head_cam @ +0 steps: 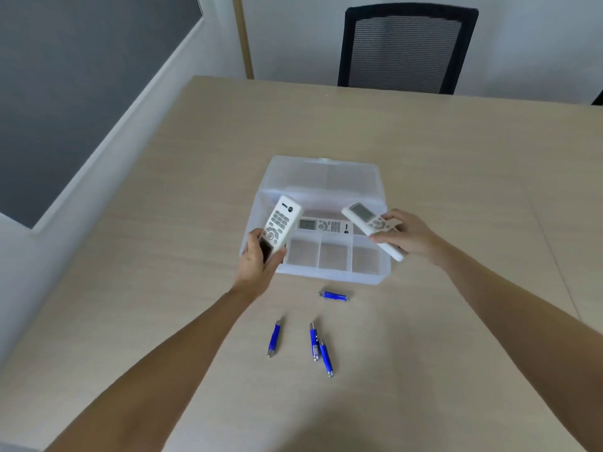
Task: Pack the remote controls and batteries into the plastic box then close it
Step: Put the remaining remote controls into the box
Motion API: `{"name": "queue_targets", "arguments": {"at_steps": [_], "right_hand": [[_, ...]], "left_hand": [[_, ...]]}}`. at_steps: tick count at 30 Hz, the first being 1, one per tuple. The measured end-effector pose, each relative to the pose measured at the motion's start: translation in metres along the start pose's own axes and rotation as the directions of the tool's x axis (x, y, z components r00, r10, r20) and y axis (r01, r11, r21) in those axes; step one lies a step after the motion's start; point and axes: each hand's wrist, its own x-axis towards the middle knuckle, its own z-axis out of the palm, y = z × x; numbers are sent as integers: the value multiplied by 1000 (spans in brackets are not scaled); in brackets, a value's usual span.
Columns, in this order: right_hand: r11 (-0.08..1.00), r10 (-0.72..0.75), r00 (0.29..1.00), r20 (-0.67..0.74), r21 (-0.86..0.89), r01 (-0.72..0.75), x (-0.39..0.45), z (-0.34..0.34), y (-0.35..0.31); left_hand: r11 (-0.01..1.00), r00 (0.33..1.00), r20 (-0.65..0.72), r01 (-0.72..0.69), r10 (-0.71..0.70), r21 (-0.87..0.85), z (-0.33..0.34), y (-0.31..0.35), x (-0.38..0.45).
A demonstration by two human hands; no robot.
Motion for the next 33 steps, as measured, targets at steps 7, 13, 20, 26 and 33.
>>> {"name": "queue_targets", "arguments": {"at_steps": [7,13,20,26,33], "right_hand": [[968,35,992,122,-251,-3,97,25,-33],[939,11,941,338,-326,107,139,56,-34],[925,-30,966,255,-358,123,148,85,-8],[933,-99,967,233,-317,172,133,86,-12],[931,-361,803,-475,-239,277,92,54,13]], "left_hand": [[997,983,-168,82,-79,13,18,-13,43],[996,978,-207,35,-17,86,32,-30,48],[997,966,-256,-15,33,72,34,-29,48],[997,974,-223,-15,31,73,32,-20,47],[984,989,135,-74,52,162,31,4,96]]}}
